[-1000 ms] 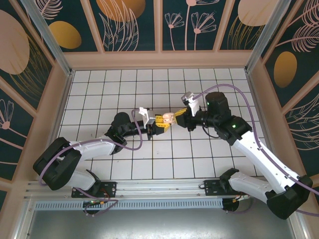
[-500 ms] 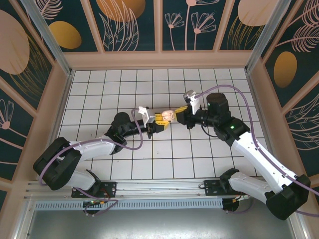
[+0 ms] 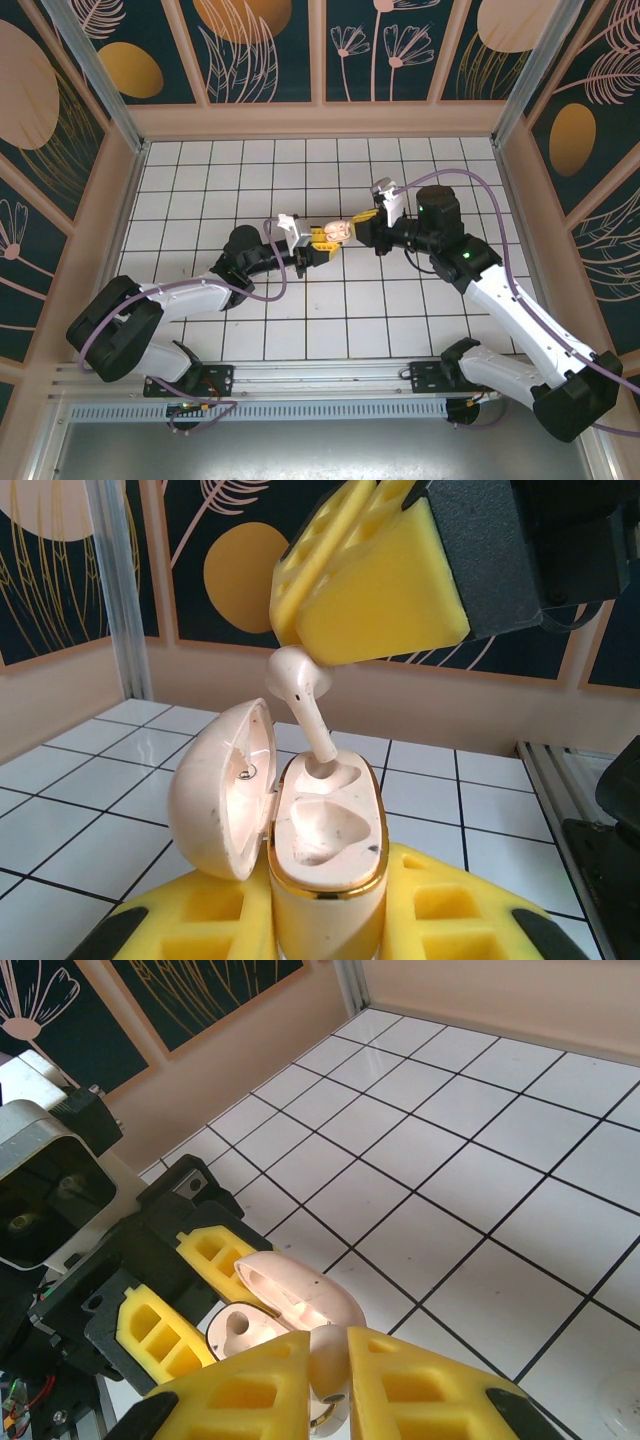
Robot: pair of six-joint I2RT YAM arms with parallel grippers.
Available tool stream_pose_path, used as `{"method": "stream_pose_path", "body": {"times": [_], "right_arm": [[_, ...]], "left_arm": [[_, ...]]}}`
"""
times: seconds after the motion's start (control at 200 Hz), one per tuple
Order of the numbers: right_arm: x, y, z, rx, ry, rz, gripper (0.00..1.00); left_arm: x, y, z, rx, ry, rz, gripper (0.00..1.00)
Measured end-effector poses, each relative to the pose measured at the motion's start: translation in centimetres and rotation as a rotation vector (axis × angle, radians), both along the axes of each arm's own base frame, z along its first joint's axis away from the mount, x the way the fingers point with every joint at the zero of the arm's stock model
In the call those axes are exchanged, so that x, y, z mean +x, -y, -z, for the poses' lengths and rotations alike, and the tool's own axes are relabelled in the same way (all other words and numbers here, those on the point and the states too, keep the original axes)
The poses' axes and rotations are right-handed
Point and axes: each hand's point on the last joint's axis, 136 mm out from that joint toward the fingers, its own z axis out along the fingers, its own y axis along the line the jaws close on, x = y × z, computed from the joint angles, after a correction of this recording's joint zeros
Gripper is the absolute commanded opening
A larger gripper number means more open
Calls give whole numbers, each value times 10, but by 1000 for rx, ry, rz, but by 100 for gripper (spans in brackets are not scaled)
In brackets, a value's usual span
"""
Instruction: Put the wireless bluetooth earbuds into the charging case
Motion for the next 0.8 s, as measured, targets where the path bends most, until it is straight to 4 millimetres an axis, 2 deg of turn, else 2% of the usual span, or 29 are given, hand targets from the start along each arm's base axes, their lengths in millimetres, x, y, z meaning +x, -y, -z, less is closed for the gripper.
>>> {"method": "stream_pose_path", "body": {"times": [0.38,0.525,0.616,0.796], "right_arm": [[-2,-1,0,4,-3,-12,17],[0,-1,1,8,-22,0,18],[8,4,8,12,-63,35,19],[18,13,36,-12,-170,119,24]], "left_arm": [[0,0,-1,-2,0,-1,21],[6,-1,-1,-1,-7,-33,20],[12,-2,-2,-6,-17,-62,20],[21,-3,6,1,-58,-109,19]]}}
